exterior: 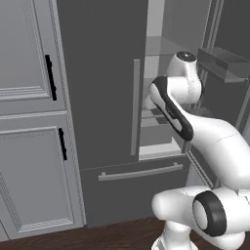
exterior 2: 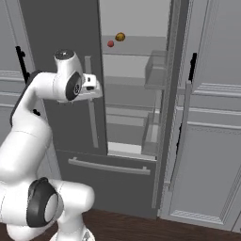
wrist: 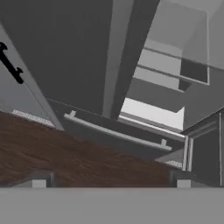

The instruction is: Take the strawberry from the fridge and place it on top of the pancake, located on the dining counter.

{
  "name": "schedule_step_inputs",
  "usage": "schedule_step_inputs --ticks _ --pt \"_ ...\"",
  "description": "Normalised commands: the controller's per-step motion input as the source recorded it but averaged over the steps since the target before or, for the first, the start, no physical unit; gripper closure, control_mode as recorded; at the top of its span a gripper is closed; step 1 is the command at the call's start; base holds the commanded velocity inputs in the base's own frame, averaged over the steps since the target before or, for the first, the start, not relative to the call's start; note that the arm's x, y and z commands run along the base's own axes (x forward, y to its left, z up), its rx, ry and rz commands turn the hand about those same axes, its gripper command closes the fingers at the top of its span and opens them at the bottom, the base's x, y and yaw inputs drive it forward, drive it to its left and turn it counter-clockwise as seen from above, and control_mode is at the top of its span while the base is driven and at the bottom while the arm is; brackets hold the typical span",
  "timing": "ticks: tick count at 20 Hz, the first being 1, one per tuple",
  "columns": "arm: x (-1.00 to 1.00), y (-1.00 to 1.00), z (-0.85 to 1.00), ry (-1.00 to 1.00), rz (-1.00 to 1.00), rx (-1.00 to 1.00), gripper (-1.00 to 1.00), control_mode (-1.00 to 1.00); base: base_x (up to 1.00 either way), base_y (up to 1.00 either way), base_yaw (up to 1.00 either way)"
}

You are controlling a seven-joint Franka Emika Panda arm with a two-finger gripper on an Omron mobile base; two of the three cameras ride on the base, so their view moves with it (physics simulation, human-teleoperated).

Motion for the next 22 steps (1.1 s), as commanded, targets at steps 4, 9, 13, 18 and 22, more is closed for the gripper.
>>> schedule_step_inputs --ticks 4,9,13,18,22 --pt "0.01 0.47 0.00 -0.42 -0.47 0.55 -1.00 -1.00 0.00 0.00 0.00" --pt "0.26 0.39 0.17 -0.13 -0.34 -0.16 -1.00 -1.00 0.00 0.00 0.00" --pt "0.83 0.10 0.20 0.08 -0.26 -0.29 -1.00 -1.00 0.00 0.00 0.00" --pt "0.69 0.16 0.00 0.01 0.00 0.00 -1.00 -1.00 0.00 0.00 0.00" --pt "0.53 0.01 0.00 0.00 0.02 0.09 -1.00 -1.00 0.00 0.00 0.00"
